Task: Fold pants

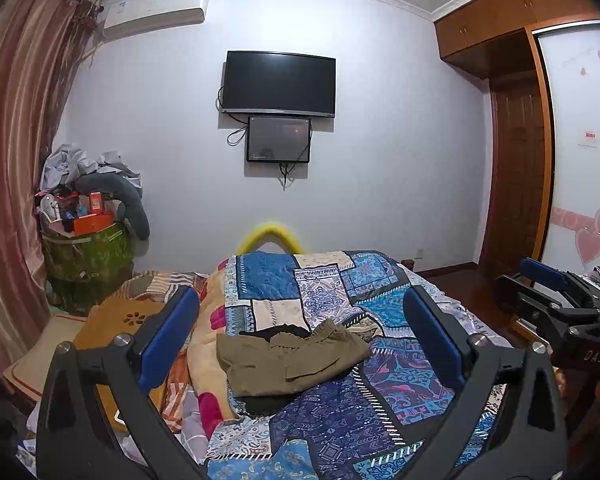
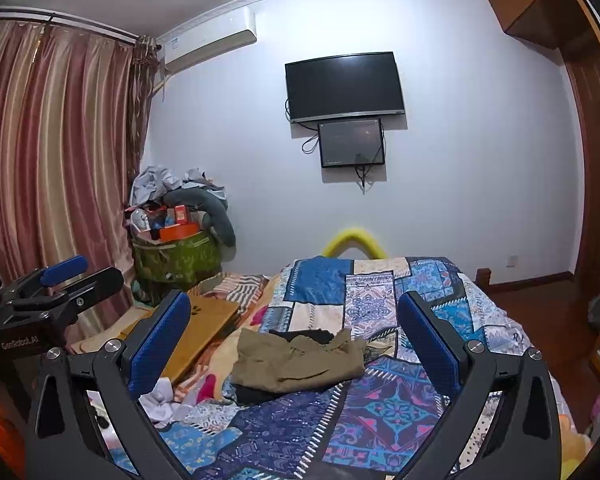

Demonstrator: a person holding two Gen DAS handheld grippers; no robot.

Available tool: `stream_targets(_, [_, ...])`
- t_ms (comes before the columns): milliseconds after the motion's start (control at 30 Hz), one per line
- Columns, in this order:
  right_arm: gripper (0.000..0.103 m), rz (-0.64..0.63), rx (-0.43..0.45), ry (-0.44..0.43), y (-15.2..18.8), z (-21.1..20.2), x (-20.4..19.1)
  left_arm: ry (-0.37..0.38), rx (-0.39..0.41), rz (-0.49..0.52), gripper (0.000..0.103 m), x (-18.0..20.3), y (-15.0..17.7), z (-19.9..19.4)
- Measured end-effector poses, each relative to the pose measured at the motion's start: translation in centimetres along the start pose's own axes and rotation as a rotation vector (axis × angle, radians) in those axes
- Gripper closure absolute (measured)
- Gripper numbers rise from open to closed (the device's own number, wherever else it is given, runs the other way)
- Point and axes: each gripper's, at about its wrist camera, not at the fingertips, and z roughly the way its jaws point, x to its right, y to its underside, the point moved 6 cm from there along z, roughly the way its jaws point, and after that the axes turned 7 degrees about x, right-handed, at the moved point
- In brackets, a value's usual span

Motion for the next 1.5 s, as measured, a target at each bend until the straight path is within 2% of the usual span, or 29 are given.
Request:
stream_targets(700, [0.0,0.008,0.005,0.009,-0.1,-0.2,0.0,0.024,-0.004,0.005,0.0,0.4,-0.3,-0.1])
stream_targets(1167, [0.0,0.006,0.009,0.015,-0.3,-0.2,0.0,0.051,-0.032,-0.017,0.0,0.3,0.1,0.2])
stream_targets(1500, [0.0,0.004,0.002,0.021,-0.3,-0.1,0.3,0.042,-0.053,-0.021,0.0,0.0,0.6,0.9])
